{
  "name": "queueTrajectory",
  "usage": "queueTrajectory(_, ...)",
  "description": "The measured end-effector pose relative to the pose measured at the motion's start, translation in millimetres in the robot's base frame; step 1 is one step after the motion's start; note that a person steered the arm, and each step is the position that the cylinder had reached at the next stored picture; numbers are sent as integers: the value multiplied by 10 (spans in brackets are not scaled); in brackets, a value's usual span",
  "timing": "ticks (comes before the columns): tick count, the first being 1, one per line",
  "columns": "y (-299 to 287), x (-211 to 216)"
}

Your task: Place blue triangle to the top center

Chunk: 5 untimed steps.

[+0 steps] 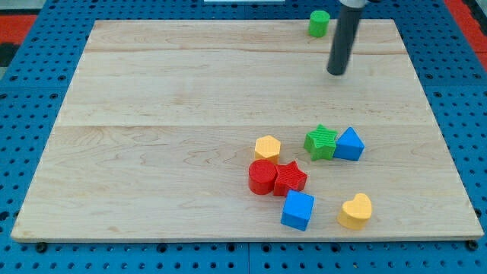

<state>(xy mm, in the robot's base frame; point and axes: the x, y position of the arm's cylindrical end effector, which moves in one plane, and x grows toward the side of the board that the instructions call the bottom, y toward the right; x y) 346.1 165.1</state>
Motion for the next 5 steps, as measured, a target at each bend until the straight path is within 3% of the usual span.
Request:
queueTrajectory(1,241,245)
queueTrajectory(4,303,1621)
queueTrajectory(5,267,1757)
